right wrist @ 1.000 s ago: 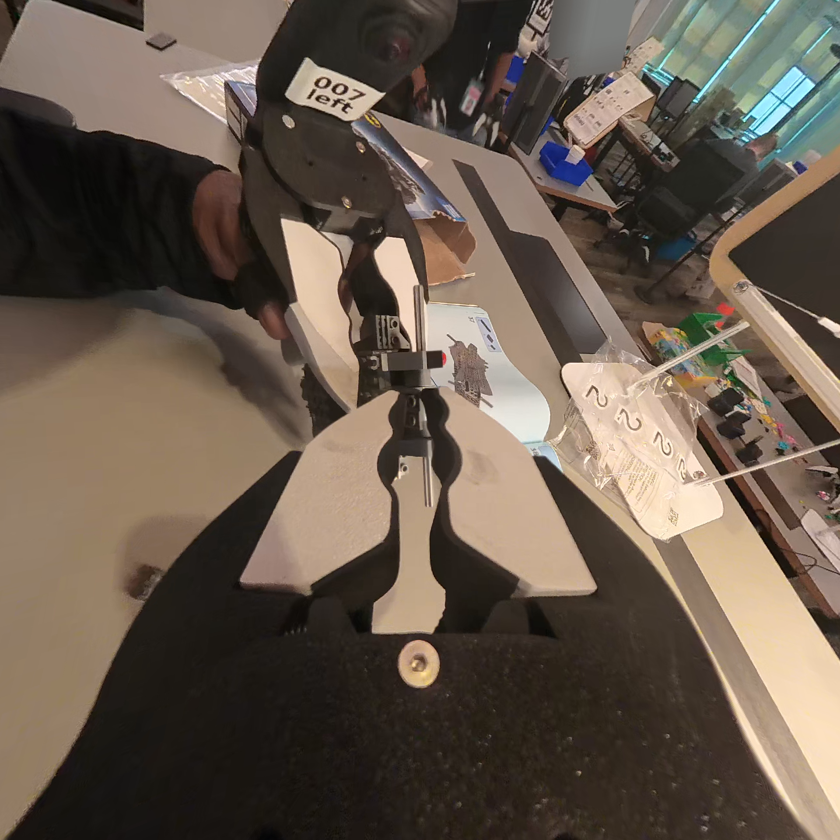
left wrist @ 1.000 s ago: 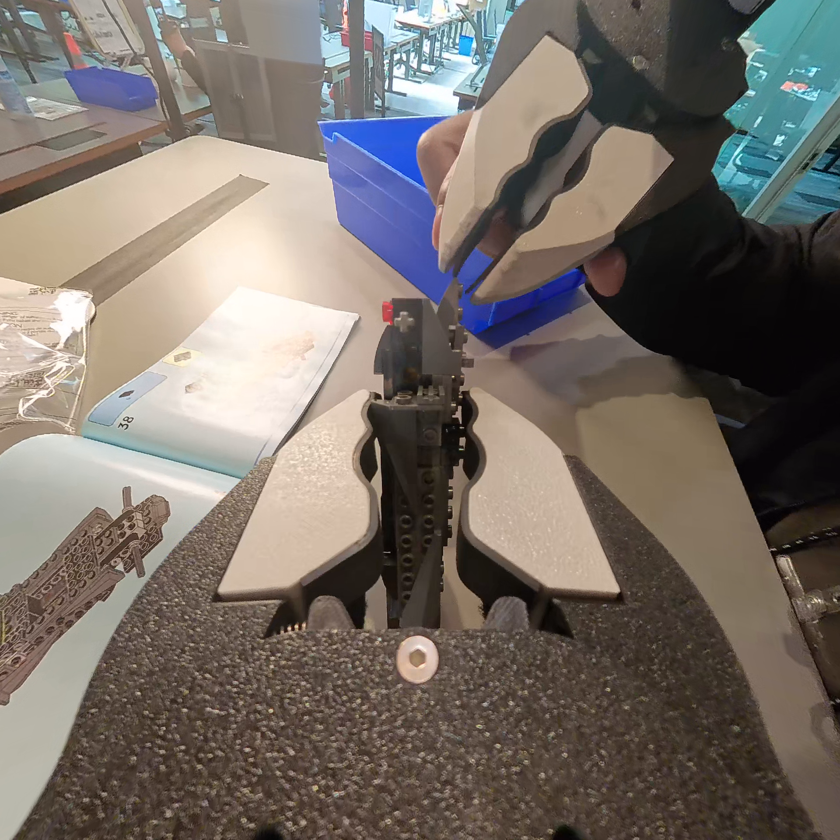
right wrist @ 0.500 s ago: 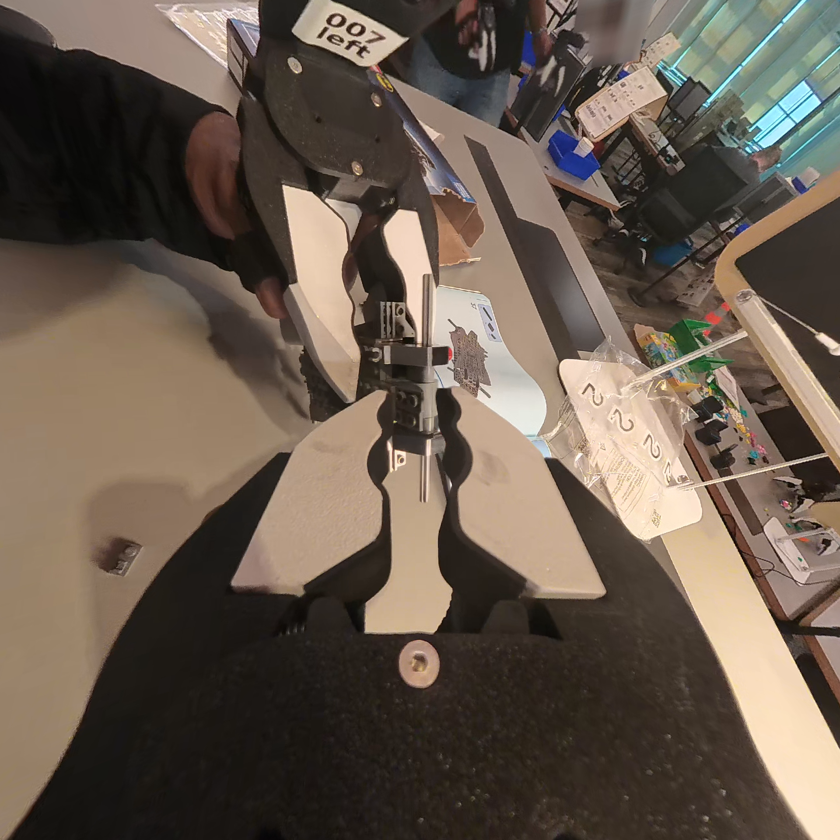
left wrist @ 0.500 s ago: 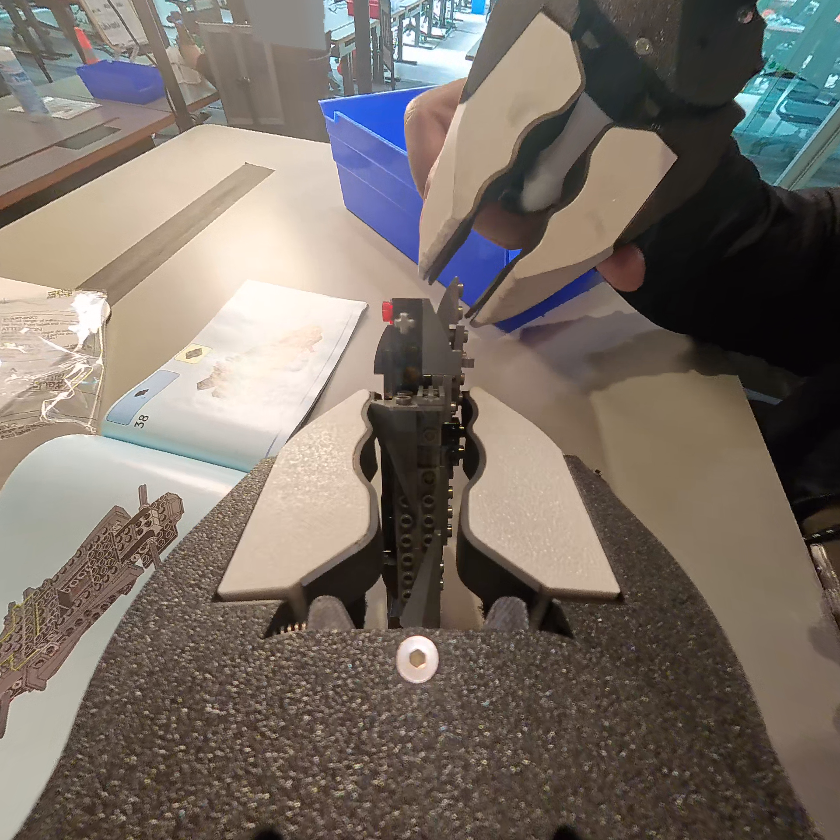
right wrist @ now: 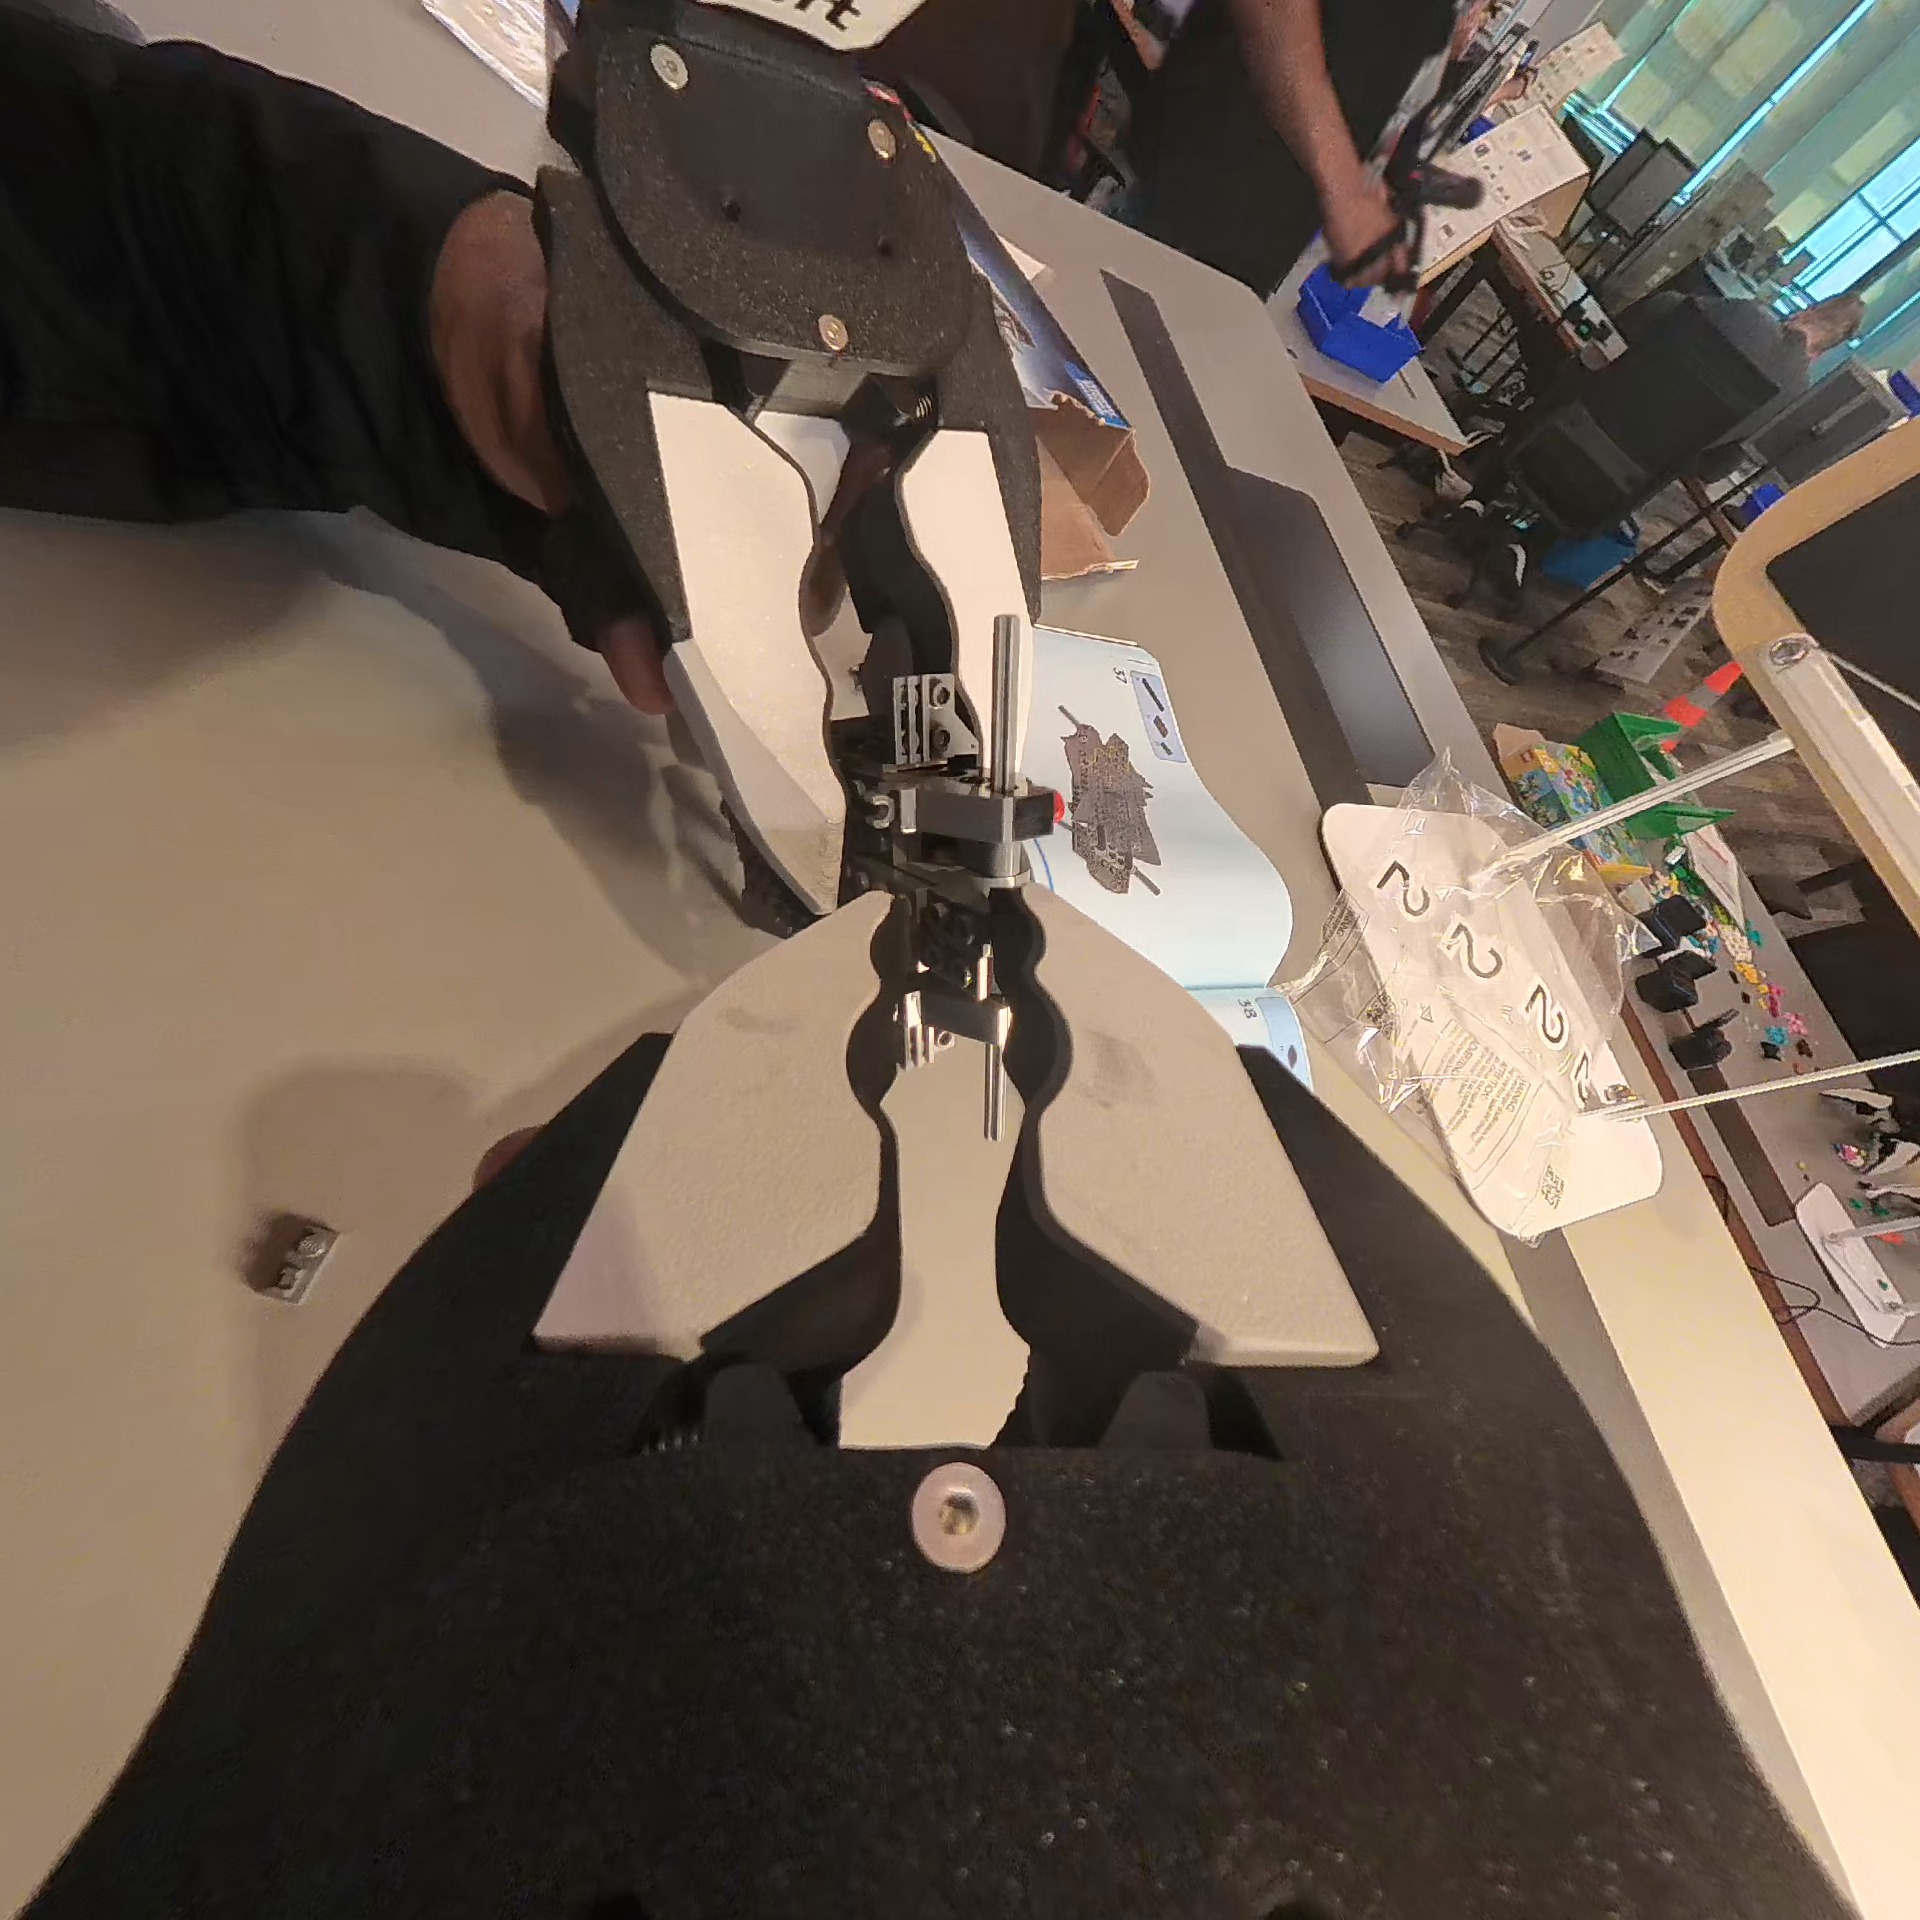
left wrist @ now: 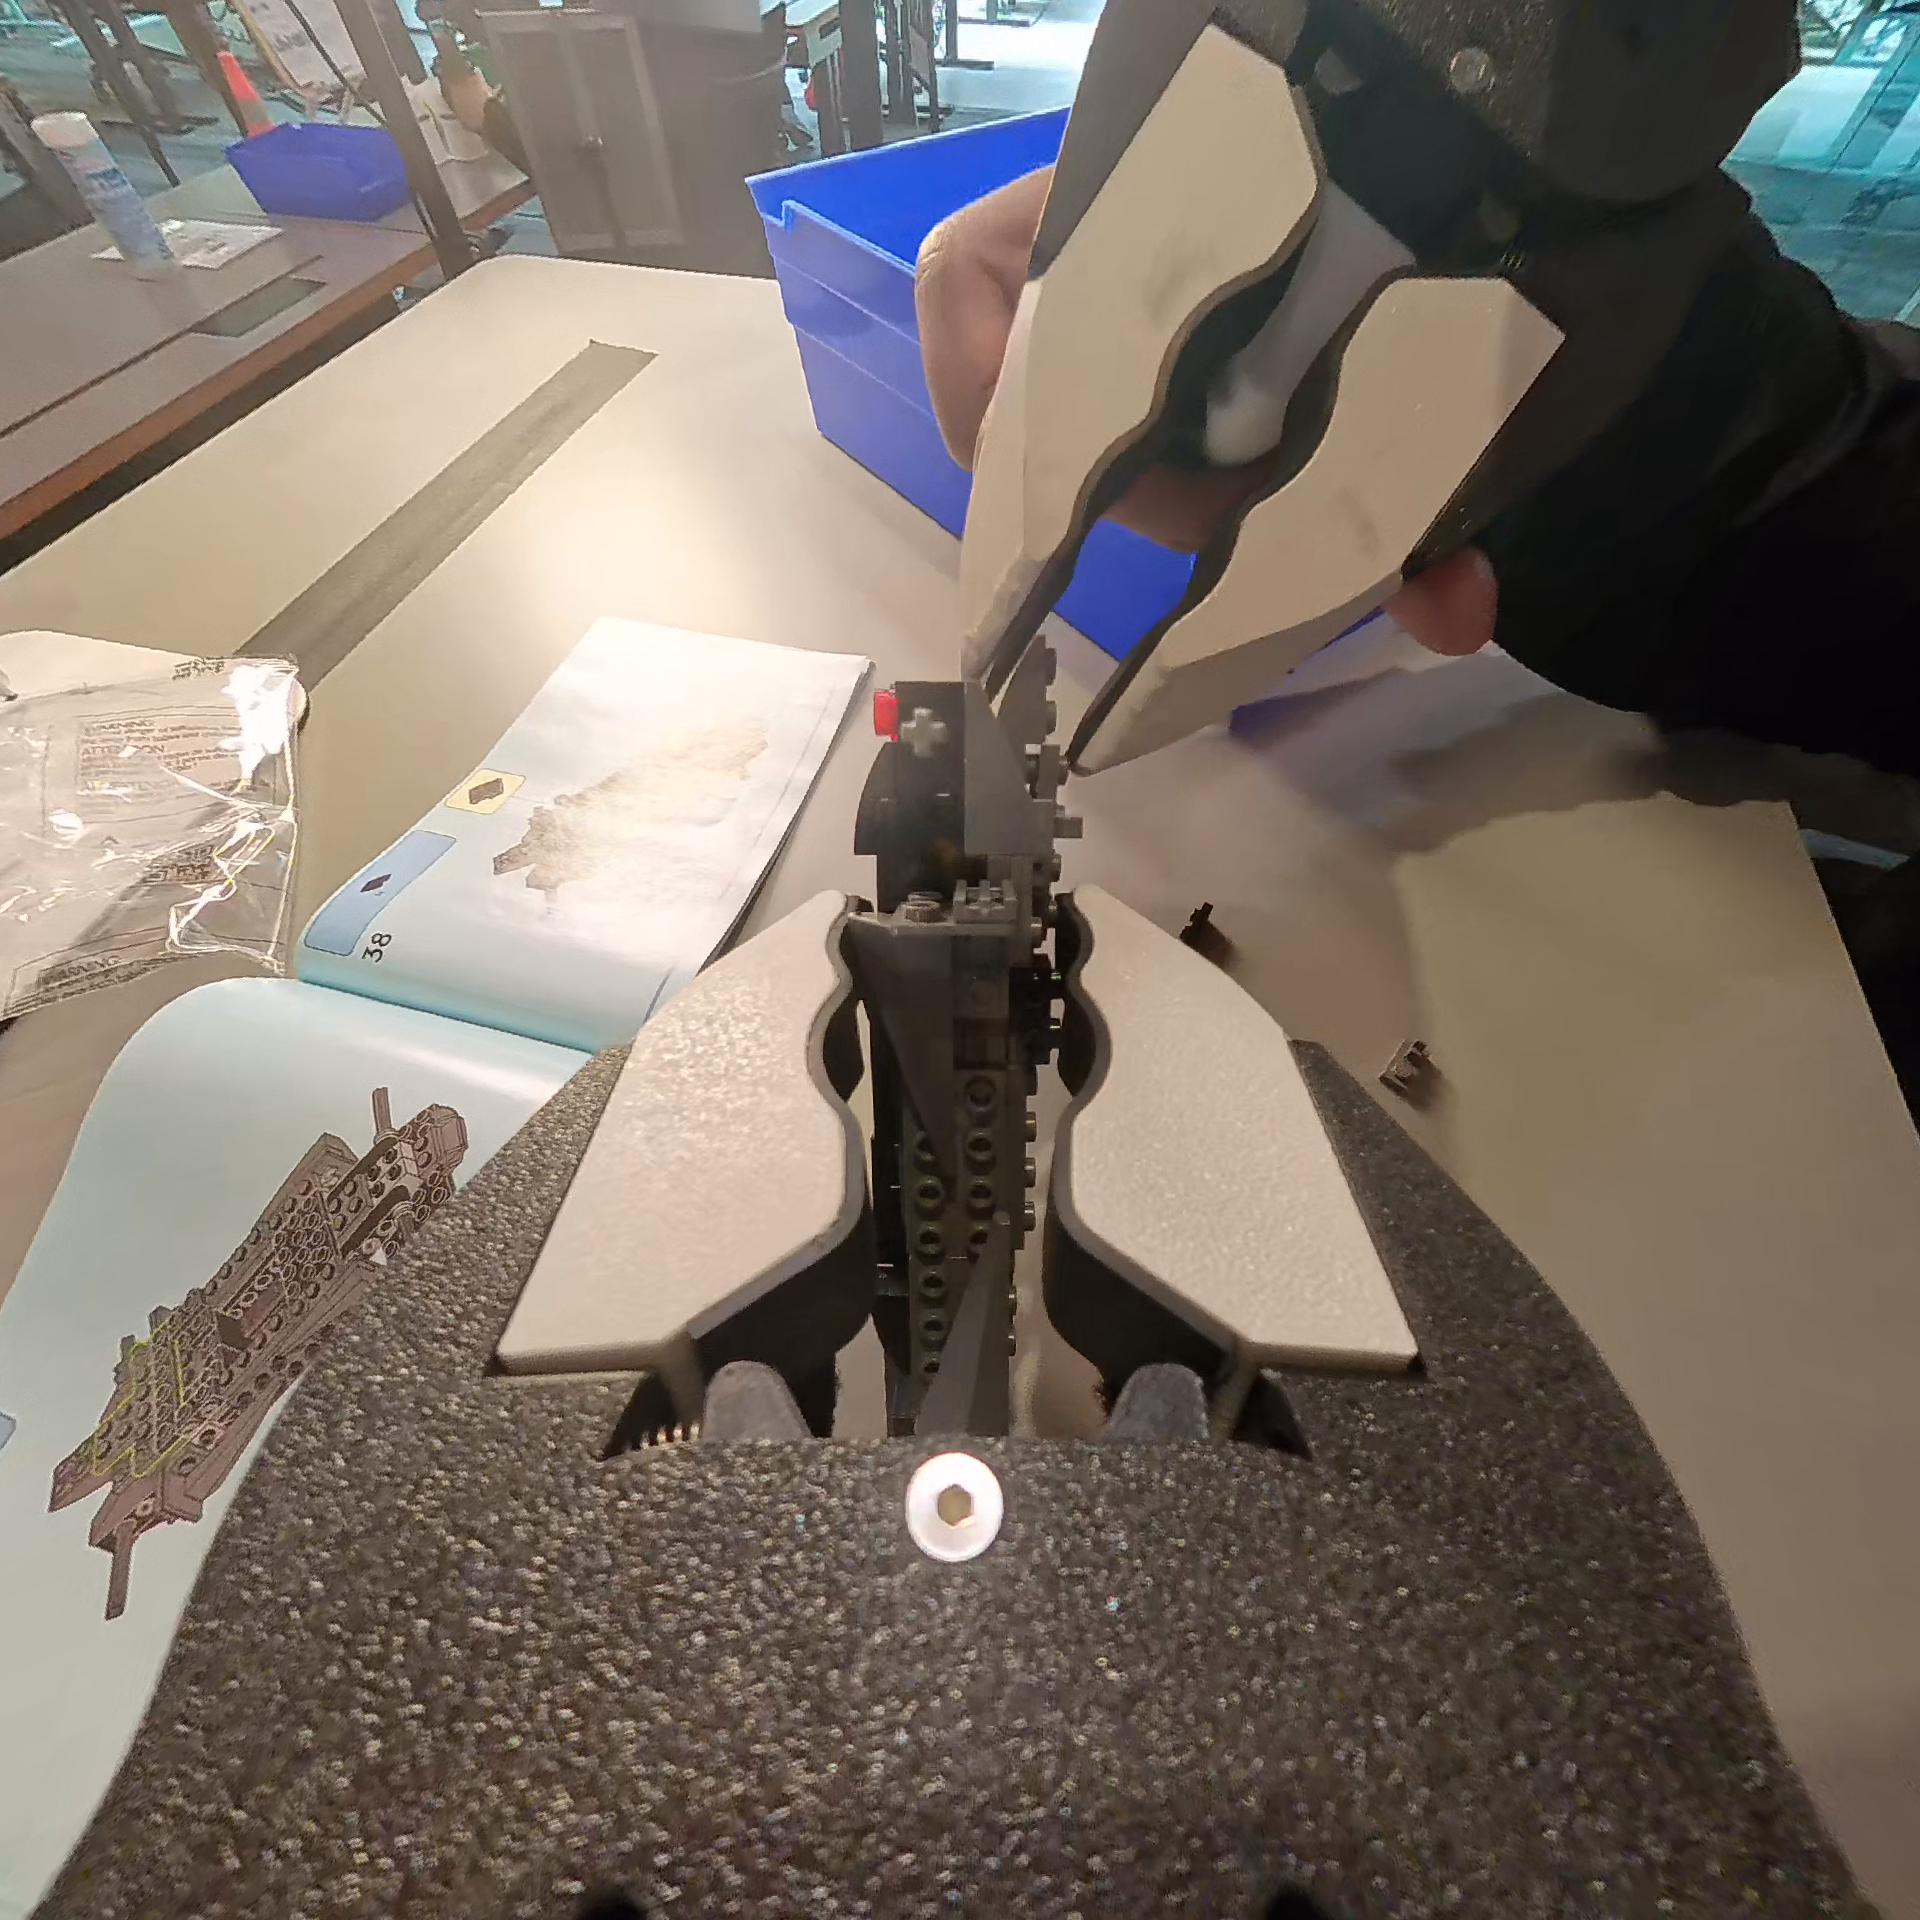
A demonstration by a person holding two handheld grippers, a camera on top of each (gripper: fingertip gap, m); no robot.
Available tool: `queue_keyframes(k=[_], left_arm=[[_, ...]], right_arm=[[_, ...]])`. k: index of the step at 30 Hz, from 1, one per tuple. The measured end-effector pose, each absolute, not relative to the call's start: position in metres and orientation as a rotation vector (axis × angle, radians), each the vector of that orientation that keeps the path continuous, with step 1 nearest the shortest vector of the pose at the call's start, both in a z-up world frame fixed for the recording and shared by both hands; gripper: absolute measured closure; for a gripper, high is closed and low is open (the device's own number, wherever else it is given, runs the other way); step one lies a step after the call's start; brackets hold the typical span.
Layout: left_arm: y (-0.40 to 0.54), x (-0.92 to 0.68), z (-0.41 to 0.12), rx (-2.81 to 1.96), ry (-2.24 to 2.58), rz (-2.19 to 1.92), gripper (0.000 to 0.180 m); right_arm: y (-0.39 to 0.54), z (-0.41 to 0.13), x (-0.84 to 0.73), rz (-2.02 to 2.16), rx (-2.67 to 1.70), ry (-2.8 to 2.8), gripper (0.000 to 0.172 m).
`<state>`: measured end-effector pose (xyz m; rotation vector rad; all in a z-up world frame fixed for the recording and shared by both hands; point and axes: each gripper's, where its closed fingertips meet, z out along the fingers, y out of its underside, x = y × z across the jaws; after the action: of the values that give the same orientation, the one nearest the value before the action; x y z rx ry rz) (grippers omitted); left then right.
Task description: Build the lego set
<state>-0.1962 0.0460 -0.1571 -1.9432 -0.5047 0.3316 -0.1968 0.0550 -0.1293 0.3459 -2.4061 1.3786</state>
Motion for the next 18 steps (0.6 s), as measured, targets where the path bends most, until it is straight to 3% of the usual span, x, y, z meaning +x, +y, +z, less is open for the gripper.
queue_keyframes(k=[18], left_arm=[[0.0470,-0.1964,-0.1577,-2.031,-0.434,0.505,0.145]], right_arm=[[0.0601,-0.1343,-0.1925,1.301,0.420,-2.415,0.157]])
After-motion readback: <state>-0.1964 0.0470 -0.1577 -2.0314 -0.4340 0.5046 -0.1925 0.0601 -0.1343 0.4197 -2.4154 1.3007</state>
